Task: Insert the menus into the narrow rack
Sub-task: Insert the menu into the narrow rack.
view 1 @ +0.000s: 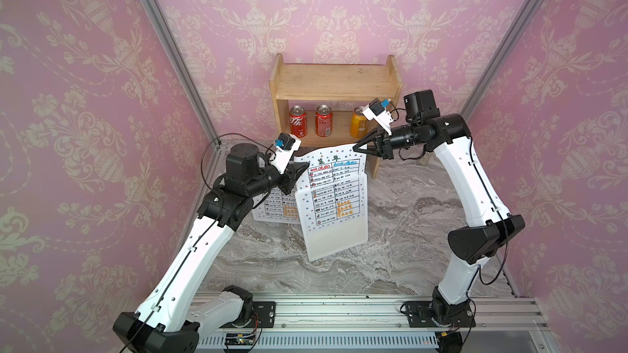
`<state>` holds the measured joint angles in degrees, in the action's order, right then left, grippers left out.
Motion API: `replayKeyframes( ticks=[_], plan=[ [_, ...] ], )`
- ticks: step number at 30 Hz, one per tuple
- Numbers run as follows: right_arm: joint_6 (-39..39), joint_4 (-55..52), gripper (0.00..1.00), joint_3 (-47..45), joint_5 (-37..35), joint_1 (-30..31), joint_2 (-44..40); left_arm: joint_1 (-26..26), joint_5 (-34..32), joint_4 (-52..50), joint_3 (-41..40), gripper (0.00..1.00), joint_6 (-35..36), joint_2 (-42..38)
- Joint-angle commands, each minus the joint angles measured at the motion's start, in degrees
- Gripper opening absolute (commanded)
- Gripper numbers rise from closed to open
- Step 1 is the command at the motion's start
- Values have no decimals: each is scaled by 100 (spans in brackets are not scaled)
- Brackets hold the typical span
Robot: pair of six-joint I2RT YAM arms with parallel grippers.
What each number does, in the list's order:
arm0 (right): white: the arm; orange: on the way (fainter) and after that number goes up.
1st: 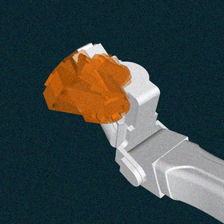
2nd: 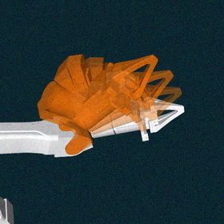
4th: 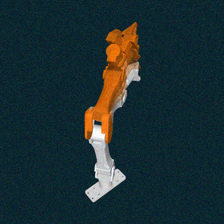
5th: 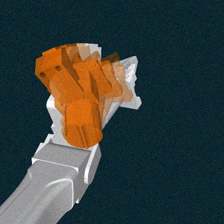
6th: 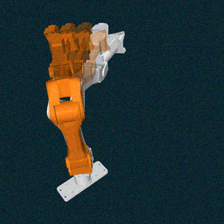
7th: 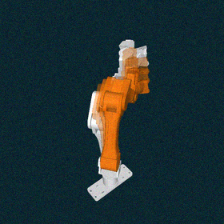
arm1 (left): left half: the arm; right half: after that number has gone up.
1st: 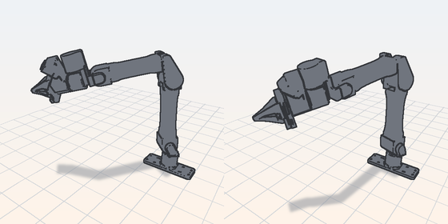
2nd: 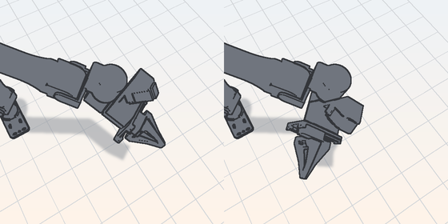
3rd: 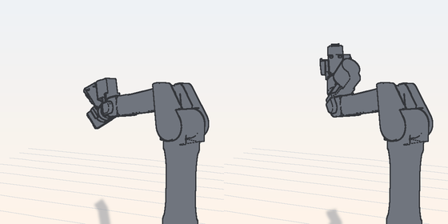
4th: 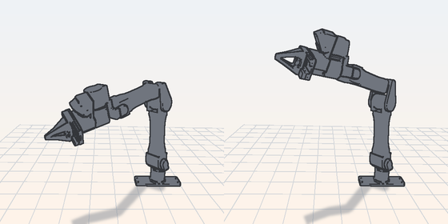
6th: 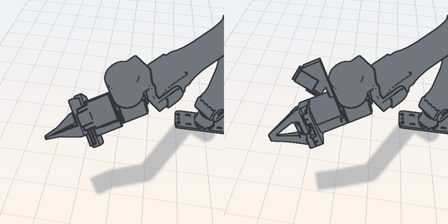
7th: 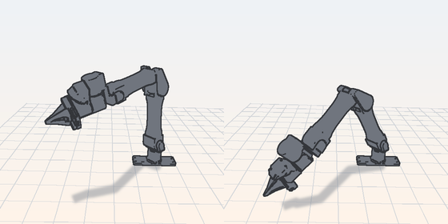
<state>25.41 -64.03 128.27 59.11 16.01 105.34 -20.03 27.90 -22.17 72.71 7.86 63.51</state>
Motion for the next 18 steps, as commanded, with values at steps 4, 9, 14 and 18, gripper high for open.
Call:
replayKeyframes(
  ticks=[4,9,14,18],
  plan=[
    [52,-155,8,-171,61,-1,55,32,52,-165,-47,9,62,-96],
    [52,-189,5,-153,69,-1,83,32,48,-194,-207,5,-11,-237],
    [69,-189,4,-264,76,-1,35,34,108,-200,-385,5,-99,-326],
    [111,-180,4,-436,59,-3,-29,30,115,-147,-543,4,-169,-430]
  ],
)
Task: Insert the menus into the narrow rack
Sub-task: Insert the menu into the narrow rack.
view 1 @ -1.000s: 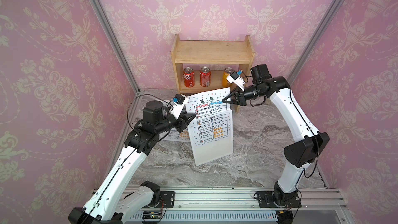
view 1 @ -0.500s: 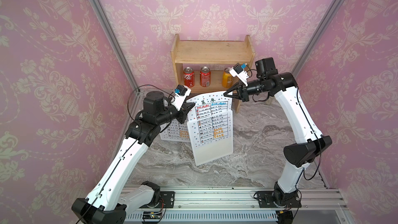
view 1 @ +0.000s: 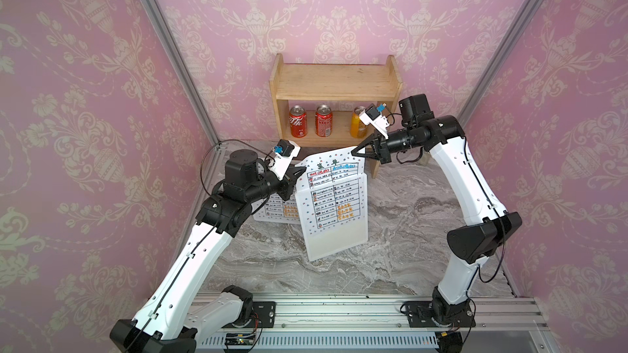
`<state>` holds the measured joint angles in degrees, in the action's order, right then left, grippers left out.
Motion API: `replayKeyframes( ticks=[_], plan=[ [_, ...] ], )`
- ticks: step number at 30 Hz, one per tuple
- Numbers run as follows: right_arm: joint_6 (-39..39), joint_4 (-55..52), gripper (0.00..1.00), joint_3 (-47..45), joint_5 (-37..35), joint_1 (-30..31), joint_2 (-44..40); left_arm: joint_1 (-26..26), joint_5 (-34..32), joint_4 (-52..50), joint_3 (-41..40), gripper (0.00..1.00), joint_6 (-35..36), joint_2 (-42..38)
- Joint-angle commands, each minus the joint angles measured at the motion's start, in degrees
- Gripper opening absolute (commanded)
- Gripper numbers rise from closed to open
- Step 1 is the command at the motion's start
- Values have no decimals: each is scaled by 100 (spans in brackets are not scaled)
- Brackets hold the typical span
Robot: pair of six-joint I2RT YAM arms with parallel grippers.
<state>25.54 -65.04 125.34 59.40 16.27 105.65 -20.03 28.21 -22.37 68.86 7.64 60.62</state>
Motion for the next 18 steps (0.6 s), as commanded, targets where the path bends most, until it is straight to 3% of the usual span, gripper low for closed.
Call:
replayKeyframes(
  ticks=[1,13,16,18],
  plan=[
    [100,-71,4,-194,33,-28,-81,30,92,-121,-189,4,-165,-162],
    [-25,390,6,-1022,2,-36,-376,21,289,96,-732,4,-530,-356],
    [-75,402,11,-954,48,-28,-344,21,247,104,-730,19,-515,-380],
    [-75,339,23,-789,53,-28,-325,21,180,21,-536,26,-390,-334]
  ],
)
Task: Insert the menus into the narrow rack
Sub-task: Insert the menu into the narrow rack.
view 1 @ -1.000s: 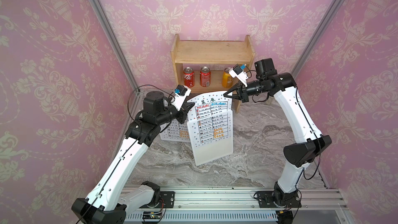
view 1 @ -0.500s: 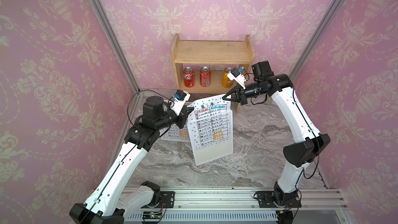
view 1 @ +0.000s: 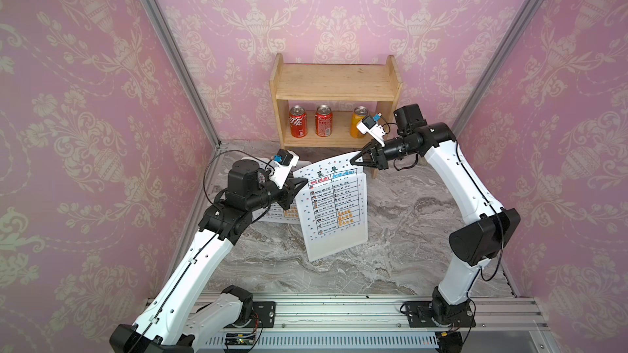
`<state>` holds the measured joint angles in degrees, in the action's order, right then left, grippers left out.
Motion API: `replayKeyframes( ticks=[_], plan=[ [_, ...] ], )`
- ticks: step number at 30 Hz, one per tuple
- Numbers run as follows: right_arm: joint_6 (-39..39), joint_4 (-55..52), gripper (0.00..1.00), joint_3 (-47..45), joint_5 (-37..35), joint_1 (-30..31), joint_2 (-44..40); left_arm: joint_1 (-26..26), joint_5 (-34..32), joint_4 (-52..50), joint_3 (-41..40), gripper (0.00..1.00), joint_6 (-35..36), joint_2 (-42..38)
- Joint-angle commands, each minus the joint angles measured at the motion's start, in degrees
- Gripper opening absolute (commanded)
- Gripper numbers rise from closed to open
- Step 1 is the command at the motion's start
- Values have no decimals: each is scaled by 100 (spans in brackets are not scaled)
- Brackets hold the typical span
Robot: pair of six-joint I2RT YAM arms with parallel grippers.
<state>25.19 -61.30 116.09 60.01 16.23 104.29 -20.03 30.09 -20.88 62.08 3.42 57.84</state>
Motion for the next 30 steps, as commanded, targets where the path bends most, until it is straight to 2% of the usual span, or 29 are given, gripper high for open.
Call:
replayKeyframes(
  ticks=[1,3,6,11,14,19,30],
  plan=[
    [-49,-57,24,216,-7,-29,-176,25,-50,-143,253,32,82,-22],
    [-74,-96,29,385,-3,-23,-149,26,-117,-196,504,38,187,64],
    [-54,-228,28,624,-22,16,-80,25,-118,-235,710,37,298,184],
    [19,-315,18,596,-1,29,-84,21,-11,-285,707,16,273,255],
    [30,-265,14,434,-38,30,-157,23,5,-296,618,10,246,220],
    [39,-273,7,370,-55,35,-163,23,13,-276,500,4,178,125],
    [91,-264,6,190,-178,28,-216,21,120,-180,210,1,-9,18]
  ],
)
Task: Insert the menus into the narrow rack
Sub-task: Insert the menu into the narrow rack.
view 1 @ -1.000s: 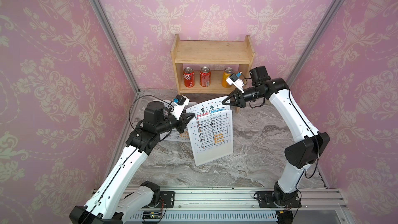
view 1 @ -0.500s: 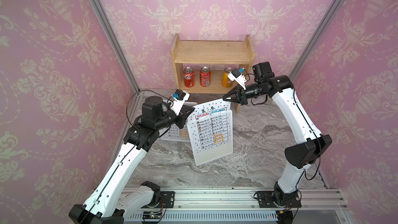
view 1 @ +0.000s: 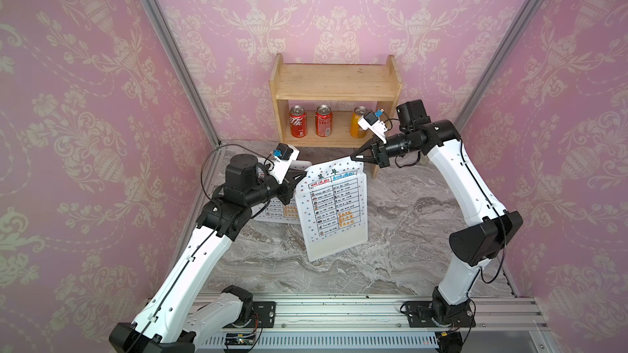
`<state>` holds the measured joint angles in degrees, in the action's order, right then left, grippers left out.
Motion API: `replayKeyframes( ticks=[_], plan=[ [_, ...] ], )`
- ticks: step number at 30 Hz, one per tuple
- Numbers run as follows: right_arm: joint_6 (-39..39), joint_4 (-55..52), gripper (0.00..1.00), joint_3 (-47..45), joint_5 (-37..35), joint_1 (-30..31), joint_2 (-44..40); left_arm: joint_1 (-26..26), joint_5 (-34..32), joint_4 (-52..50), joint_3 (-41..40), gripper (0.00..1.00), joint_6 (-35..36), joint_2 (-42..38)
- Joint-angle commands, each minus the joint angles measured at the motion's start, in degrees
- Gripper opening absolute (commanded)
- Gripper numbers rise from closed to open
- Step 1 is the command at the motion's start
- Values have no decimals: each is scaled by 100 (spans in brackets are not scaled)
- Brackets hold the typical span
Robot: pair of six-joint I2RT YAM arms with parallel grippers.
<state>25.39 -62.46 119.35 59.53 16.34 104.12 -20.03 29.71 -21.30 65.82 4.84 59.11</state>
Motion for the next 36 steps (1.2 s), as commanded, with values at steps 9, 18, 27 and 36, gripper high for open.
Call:
replayKeyframes(
  ticks=[9,18,27,36],
  plan=[
    [-65,73,13,-567,-383,10,-399,16,253,-89,-304,2,-245,-154],
    [-1171,1099,75,-481,-2758,576,-909,12,-654,46,170,99,-177,-255],
    [-2345,182,100,1676,-5162,1826,119,24,-2722,551,442,99,-725,-373],
    [-2524,-869,100,3251,-5825,2255,1411,27,-2821,640,245,99,-783,-556]
  ],
)
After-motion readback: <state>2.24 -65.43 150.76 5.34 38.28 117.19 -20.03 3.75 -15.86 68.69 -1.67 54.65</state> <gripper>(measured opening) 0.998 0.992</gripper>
